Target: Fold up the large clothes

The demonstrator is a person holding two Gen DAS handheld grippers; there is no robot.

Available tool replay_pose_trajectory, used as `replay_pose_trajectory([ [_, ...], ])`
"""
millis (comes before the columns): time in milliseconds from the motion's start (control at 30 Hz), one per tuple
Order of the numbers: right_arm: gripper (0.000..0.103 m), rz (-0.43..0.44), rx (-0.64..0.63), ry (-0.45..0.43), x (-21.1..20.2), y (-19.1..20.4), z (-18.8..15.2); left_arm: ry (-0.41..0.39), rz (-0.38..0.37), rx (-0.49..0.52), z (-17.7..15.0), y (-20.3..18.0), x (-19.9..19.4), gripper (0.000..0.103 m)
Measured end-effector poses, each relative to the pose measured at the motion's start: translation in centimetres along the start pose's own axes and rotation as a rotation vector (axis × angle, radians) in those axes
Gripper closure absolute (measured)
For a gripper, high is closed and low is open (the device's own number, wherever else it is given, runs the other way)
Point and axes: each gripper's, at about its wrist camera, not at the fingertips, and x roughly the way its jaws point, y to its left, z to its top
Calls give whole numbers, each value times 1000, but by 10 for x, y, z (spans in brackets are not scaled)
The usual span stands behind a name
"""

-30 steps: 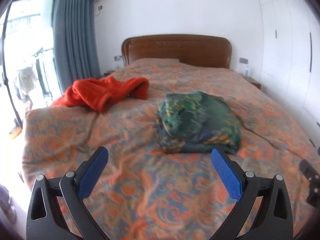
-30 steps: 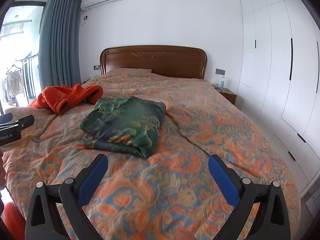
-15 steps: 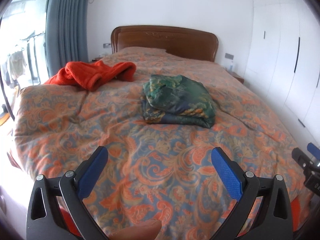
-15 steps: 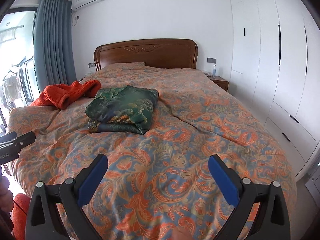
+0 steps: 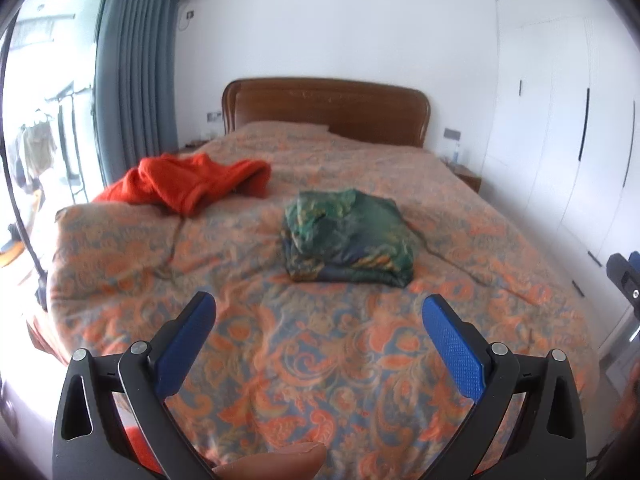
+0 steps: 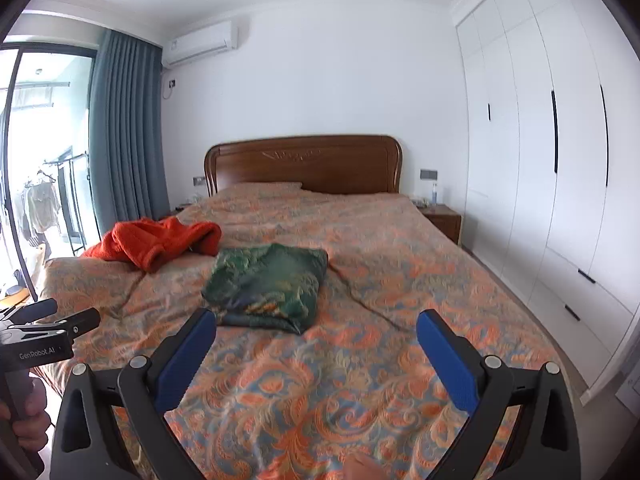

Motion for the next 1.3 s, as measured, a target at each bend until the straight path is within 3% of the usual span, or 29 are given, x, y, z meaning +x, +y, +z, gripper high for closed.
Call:
replay_pose_trajectory([
  [133,1,-28,-26,-54,-3,6,15,-3,-11,-26,6,2,6,0],
  [300,1,-18,-7,30,25,15,3,71,25,-32,-7,4,36,0],
  [600,1,-50,12,149,56,15,-18,81,61,33,-20,-7,48,0],
  [933,1,-11,-21,177,60,30,-29,118,55,16,-22,-4,52,0],
  [1300,1,20,-45,177,59,46,-28,83,63,29,-18,-4,40,0],
])
